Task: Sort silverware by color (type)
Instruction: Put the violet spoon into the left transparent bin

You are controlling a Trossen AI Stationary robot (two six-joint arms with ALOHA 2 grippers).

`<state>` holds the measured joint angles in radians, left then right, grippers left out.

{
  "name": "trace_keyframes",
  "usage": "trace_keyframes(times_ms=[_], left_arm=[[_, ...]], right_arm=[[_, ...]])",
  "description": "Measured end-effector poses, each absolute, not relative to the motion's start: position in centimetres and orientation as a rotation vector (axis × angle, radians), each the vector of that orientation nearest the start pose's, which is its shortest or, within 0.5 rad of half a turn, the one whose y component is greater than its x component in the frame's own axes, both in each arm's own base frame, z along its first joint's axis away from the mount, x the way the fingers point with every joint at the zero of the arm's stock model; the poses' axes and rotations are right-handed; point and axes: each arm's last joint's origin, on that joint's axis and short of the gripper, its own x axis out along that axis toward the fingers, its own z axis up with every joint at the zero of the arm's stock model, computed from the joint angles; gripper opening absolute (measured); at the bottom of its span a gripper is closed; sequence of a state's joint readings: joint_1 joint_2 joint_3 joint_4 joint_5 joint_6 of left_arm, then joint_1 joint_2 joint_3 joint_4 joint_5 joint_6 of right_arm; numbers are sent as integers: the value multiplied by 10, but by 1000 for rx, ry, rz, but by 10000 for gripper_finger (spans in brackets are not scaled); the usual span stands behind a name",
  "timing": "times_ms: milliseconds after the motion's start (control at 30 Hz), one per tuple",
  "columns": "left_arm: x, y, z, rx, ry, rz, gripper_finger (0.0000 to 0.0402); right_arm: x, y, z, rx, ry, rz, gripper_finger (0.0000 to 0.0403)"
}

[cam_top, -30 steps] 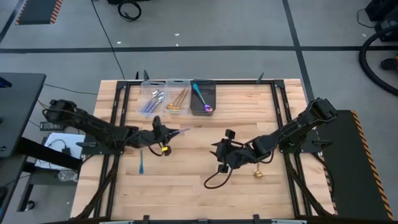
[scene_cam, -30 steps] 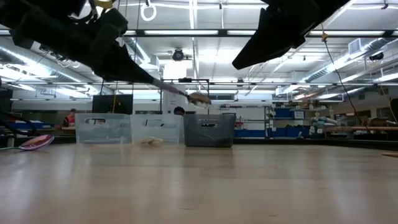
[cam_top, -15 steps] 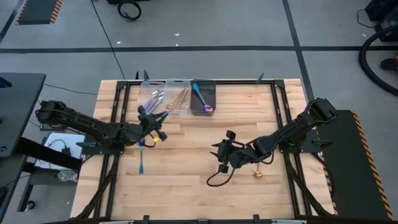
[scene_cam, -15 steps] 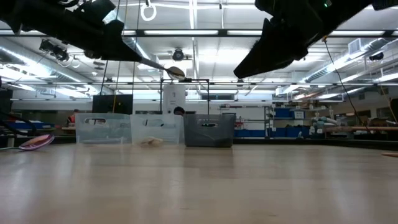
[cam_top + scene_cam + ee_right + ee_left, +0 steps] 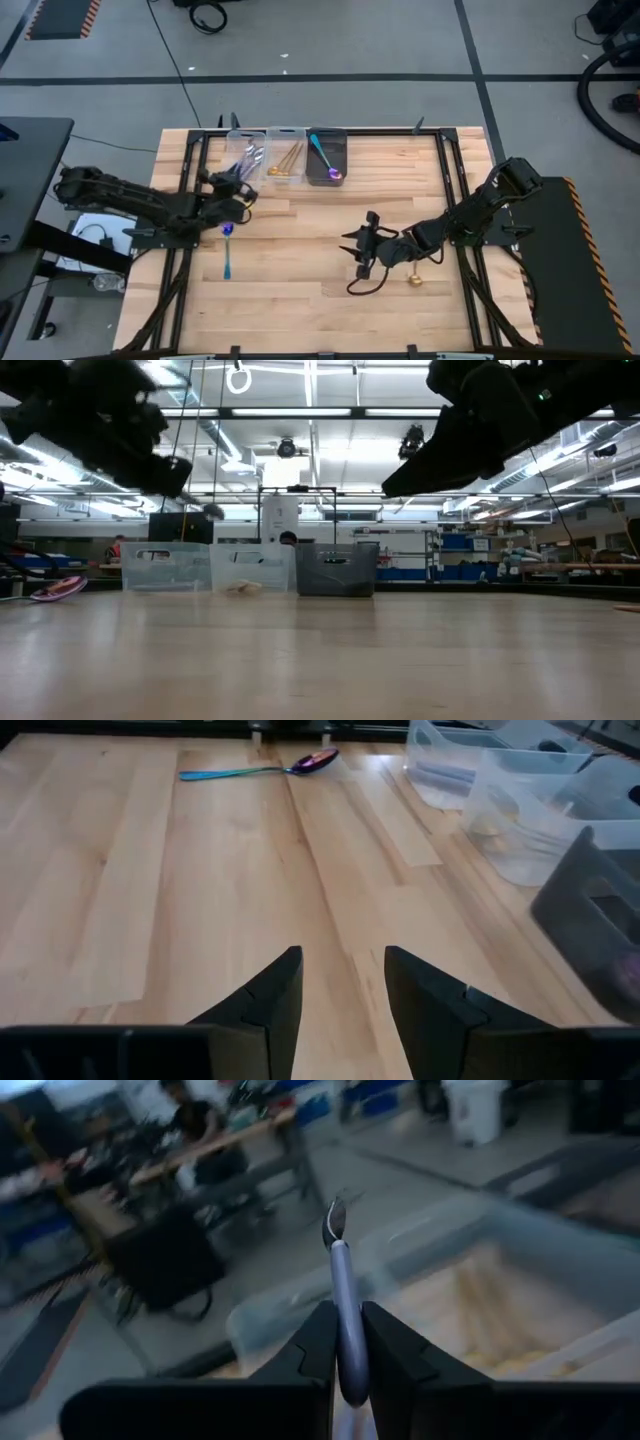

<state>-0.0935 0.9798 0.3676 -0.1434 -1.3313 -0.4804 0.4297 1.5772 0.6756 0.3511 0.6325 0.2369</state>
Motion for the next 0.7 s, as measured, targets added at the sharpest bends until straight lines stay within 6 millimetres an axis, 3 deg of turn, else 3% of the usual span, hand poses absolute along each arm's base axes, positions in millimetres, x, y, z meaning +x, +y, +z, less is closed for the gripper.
trace_keyframes(times_ms=[267, 700], left_arm=[[153, 37, 168, 1, 419, 1347, 39], [155, 78, 171, -127, 557, 1209, 39]], right_arm=[[277, 109, 162, -52, 446, -218, 152], [276, 114, 164, -42, 436, -172, 152]])
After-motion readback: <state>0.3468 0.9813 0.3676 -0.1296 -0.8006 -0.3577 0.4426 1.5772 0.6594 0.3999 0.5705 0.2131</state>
